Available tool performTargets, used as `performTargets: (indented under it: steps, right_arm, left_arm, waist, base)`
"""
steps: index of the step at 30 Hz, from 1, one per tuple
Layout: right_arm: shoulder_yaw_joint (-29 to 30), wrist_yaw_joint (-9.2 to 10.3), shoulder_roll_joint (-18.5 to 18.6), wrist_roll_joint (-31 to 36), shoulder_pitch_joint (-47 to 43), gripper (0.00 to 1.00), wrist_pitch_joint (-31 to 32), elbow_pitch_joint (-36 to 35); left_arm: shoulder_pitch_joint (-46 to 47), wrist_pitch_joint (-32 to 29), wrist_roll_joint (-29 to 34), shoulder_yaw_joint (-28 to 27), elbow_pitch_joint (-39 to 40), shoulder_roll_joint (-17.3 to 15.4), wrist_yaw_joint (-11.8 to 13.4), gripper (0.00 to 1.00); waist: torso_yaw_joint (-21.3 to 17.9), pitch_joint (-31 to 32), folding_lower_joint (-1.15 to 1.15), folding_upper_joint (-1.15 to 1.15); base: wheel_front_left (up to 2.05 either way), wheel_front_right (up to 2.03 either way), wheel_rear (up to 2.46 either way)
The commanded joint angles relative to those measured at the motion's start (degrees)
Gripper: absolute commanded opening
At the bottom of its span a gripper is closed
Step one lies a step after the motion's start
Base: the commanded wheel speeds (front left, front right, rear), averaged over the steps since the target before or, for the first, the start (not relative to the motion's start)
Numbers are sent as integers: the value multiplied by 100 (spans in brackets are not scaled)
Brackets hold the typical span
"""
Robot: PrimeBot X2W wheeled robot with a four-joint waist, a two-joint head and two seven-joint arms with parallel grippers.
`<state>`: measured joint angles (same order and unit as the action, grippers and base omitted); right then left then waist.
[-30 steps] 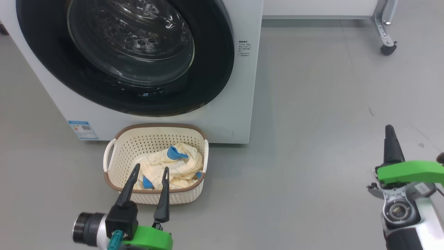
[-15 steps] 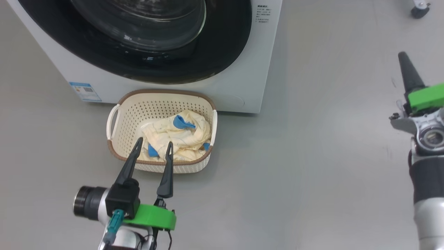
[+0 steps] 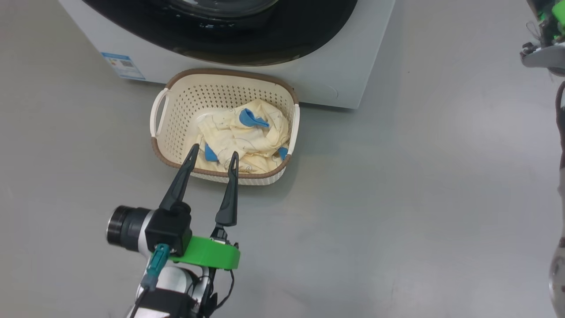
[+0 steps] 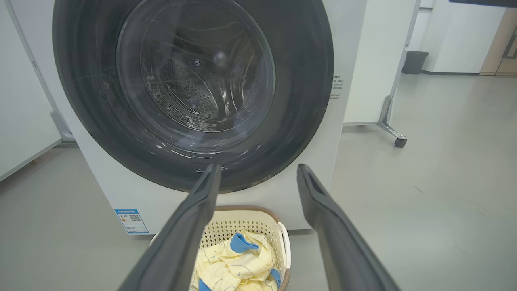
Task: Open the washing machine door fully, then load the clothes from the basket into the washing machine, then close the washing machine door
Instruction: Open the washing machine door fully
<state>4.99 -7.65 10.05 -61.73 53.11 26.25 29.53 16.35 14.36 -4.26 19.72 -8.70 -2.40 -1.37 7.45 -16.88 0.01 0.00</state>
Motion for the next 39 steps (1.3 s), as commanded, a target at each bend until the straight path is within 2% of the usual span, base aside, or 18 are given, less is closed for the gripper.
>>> performTargets:
  steps: [1, 7, 28, 39]
  right_arm:
    - [-140, 16, 31, -128, 382, 0, 149, -137]
    - [-473, 16, 148, -432, 747, 0, 615, 33]
    - [-972, 16, 375, -716, 1877, 0, 439, 1080]
    - [-1165, 16, 371, -911, 2318, 0, 390, 1434]
  left_arm:
    - [215, 63, -47, -99, 218, -48, 61, 100]
    - [331, 63, -157, 80, 192, -48, 130, 100]
    - [631, 63, -343, 442, 282, -48, 246, 100]
    - [777, 63, -435, 644, 349, -48, 322, 100]
  waist:
    - [118, -109, -1, 0]
    - [306, -253, -1, 0]
    - [810, -800, -1, 0]
    - [1040, -1120, -1, 0]
  base:
    - [0, 0, 0]
    - [0, 0, 0]
    - [0, 0, 0]
    - [0, 0, 0]
